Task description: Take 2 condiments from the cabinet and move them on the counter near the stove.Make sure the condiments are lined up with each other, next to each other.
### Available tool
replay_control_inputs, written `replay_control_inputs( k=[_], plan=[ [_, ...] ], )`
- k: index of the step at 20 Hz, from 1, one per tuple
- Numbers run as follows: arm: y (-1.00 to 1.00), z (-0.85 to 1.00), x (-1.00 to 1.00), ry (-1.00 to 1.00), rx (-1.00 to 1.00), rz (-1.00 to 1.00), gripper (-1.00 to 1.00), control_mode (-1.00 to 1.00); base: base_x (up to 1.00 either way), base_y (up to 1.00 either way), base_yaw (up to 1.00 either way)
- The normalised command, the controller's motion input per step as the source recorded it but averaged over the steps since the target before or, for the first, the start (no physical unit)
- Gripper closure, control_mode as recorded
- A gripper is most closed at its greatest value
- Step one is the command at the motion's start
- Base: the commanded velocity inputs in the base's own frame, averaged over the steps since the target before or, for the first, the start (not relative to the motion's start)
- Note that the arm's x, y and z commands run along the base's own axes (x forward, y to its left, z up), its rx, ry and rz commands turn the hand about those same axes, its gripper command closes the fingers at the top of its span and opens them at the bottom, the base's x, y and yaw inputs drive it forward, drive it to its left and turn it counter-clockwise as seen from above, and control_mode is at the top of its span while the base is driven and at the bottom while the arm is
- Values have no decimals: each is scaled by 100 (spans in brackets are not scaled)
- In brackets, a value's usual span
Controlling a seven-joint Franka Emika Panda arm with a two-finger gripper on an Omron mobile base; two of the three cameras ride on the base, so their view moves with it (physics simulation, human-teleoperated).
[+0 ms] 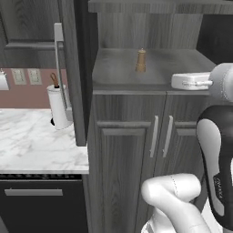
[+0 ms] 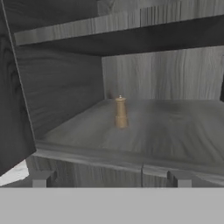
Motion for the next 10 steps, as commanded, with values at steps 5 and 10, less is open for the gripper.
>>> replay_control_inputs(
  k=[5, 10],
  plan=[
    [5, 1, 62, 16, 0, 0, -100, -100, 0, 0, 0],
    [0, -1, 52, 6, -1, 0, -100, -100, 0, 0, 0]
  ],
)
